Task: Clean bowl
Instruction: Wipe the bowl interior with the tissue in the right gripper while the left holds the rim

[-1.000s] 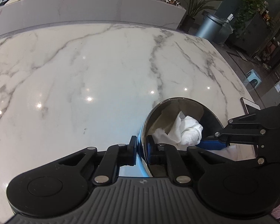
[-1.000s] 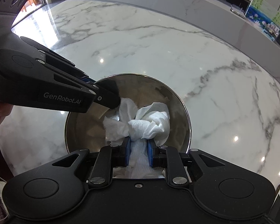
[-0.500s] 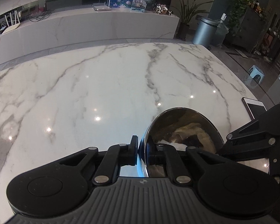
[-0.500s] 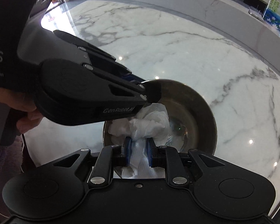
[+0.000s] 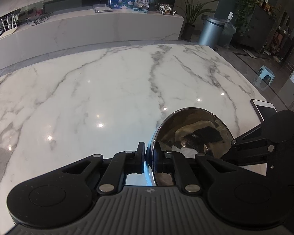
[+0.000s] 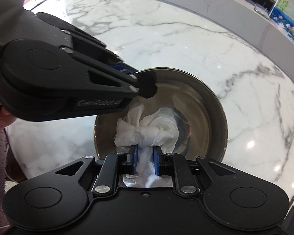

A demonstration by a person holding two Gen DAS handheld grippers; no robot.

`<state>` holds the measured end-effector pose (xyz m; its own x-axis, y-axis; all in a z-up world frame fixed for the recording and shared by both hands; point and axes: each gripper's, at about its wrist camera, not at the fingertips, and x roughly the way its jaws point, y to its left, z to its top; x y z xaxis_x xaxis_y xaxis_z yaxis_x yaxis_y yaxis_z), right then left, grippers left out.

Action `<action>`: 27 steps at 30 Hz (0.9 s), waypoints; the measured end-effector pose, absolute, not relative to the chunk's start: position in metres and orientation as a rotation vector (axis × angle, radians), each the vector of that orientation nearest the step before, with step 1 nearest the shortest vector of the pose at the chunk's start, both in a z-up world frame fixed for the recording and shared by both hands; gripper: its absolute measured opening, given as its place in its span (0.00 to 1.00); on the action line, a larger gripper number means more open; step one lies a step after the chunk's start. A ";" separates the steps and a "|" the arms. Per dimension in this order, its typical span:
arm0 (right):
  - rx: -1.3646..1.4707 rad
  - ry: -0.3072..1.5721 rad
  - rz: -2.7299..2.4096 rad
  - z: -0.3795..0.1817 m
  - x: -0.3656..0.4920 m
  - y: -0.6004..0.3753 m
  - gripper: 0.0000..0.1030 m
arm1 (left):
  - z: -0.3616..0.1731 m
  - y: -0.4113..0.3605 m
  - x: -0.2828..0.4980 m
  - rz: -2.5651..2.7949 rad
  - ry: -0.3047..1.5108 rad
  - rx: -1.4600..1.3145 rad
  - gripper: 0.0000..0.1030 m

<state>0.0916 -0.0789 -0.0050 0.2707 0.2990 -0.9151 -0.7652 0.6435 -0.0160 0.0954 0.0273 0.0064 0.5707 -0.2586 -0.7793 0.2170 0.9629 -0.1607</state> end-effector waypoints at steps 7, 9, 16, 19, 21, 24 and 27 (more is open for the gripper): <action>-0.510 1.022 0.667 -0.007 0.101 -0.086 0.14 | 0.005 0.025 0.094 -0.288 0.923 -0.038 0.08; -0.498 1.021 0.660 -0.005 0.104 -0.090 0.14 | 0.005 0.025 0.094 -0.290 0.922 -0.039 0.08; -0.484 1.039 0.678 -0.005 0.103 -0.091 0.14 | 0.007 0.026 0.093 -0.287 0.919 -0.051 0.08; -0.453 1.054 0.700 -0.004 0.103 -0.093 0.14 | 0.007 0.026 0.093 -0.290 0.917 -0.054 0.08; -0.437 1.055 0.717 -0.003 0.102 -0.094 0.14 | 0.007 0.025 0.093 -0.292 0.917 -0.054 0.08; -0.427 1.053 0.735 -0.001 0.101 -0.092 0.14 | 0.007 0.025 0.094 -0.296 0.917 -0.052 0.08; -0.426 1.046 0.744 -0.001 0.101 -0.089 0.14 | 0.007 0.025 0.094 -0.296 0.919 -0.050 0.08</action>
